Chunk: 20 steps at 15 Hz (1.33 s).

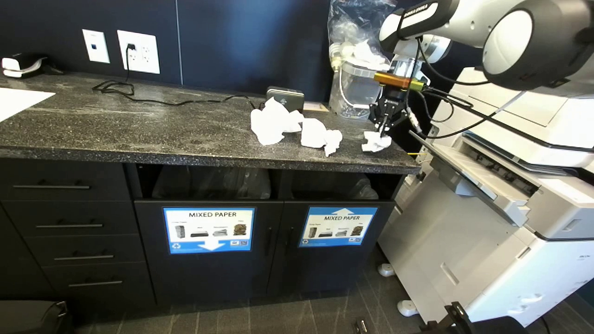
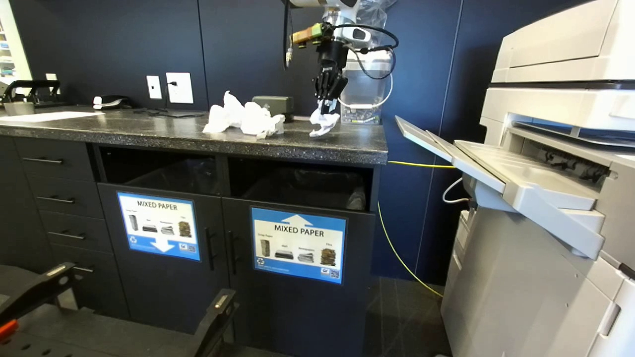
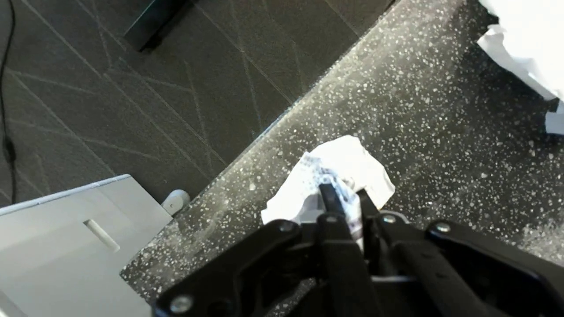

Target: Throw two of the papers on the countertop into the bin on the right

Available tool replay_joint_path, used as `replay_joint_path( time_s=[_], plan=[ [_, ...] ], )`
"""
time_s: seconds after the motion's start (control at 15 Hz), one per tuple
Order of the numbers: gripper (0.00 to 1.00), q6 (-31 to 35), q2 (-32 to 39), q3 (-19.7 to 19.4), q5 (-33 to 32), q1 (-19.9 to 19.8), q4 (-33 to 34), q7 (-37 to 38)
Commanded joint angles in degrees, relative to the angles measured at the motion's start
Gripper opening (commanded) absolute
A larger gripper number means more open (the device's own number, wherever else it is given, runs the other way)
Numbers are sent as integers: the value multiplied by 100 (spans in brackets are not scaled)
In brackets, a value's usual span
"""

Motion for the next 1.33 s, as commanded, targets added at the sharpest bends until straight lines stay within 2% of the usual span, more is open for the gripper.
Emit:
replay_joint_path(
  time_s=[0.0, 0.33, 0.73, 1.07, 1.27],
  plan=[
    [4, 463, -937, 58, -246, 127, -1396, -1103],
    [4, 1170, -1652, 193, -724, 244, -2683, -2334],
    [4, 2960, -2428, 367, -1464, 406, -4393, -3164],
    [4, 4341, -3165, 686, -1211, 351, -5920, -3457],
    [4, 4726, -3742, 855, -987, 355, -6872, -3556]
  ],
)
